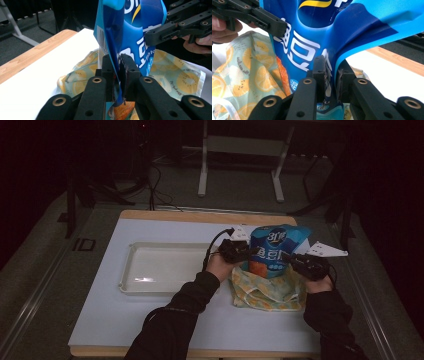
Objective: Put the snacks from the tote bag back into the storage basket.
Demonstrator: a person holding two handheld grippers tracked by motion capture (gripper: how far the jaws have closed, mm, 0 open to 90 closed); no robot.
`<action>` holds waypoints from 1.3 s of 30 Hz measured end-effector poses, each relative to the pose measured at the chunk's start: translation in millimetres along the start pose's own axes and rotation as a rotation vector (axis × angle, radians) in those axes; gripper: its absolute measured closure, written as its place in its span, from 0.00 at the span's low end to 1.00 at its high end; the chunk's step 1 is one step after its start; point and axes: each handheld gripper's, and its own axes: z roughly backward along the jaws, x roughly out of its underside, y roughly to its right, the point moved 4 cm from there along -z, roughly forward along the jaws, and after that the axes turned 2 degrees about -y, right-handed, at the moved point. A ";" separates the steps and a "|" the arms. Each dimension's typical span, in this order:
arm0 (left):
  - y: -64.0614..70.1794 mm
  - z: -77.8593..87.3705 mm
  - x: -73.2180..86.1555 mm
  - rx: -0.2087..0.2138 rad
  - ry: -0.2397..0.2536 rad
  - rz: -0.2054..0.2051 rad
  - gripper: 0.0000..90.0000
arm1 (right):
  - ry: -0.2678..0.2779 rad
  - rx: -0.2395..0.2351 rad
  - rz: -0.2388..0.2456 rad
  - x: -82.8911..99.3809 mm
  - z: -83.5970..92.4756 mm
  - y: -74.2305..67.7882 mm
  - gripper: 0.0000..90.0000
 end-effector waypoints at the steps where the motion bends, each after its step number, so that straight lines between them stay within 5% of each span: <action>1: 0.0 -0.1 -0.2 -0.002 -0.001 -0.001 0.94 | 0.001 -0.002 -0.002 -0.3 0.0 -0.4 0.90; 23: 3.5 0.9 -4.9 -0.014 -0.020 0.017 0.99 | -0.020 0.007 0.021 -4.4 2.2 -5.3 0.99; 39: 8.8 20.6 -34.8 -0.002 0.007 -0.006 0.99 | 0.021 0.009 0.042 -30.6 22.0 -6.9 0.99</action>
